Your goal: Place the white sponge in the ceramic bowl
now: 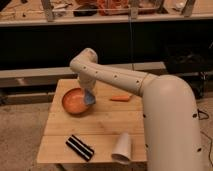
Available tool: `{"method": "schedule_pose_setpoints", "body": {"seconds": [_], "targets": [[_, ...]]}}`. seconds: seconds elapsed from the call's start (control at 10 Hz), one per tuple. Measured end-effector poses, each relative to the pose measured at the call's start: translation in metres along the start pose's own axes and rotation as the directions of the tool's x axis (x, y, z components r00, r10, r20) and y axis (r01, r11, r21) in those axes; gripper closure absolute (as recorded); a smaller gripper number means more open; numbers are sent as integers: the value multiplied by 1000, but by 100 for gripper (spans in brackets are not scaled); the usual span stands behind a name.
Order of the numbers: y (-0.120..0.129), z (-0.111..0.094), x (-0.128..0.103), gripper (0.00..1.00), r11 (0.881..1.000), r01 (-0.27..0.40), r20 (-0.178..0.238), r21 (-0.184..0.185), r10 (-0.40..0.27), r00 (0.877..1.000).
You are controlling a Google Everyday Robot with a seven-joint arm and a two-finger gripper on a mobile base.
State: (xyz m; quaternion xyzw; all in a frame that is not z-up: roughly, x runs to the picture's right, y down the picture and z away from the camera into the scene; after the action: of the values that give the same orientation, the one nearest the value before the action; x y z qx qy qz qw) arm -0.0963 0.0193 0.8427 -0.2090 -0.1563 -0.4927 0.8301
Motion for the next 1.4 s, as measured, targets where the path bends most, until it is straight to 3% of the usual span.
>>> {"method": "schedule_pose_setpoints", "body": {"seconds": [1.2,1.4], "targets": [[-18,7,0,99,998,31,-2,54,-30,1000],[-20,8,2,82,997,37,-6,61,-37,999]]}}
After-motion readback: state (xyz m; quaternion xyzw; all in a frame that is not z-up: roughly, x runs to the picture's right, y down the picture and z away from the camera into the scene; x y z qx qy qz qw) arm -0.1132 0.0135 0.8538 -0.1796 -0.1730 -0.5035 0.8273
